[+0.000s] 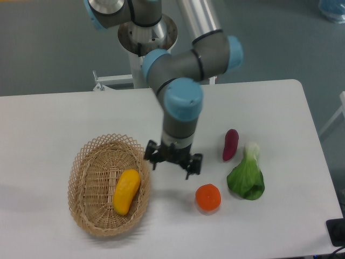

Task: Pick up the mango from the basket
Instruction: 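Move the open gripper from above the sweet potato toward the wicker basket, then lower the gripper onto the yellow mango in the basket and close it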

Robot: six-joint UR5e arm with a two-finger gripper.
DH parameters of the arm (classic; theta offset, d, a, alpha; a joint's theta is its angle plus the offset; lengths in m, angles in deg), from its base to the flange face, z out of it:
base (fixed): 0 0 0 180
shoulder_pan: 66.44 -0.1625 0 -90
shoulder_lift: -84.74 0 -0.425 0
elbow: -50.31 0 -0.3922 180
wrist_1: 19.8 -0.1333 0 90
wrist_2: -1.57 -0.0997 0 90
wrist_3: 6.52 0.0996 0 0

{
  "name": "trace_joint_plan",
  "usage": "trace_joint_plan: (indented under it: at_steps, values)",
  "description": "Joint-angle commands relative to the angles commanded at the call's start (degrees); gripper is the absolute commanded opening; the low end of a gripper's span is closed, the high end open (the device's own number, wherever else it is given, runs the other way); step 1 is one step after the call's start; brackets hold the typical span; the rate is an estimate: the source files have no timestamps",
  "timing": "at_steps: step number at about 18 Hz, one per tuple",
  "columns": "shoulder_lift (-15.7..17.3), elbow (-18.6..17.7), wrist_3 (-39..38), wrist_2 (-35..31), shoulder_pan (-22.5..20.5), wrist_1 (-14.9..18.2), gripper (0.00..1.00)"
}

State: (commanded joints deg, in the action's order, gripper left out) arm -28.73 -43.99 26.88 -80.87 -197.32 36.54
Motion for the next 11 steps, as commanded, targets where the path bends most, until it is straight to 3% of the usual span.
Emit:
trace_joint_plan:
  at_steps: [6,11]
  values:
    - [-0.3,-0.4,-2.3,-1.1,4.9,0.0,1.00]
    - [-2.5,-0.9,-4.0,-4.0,8.6,-0.2,1.00]
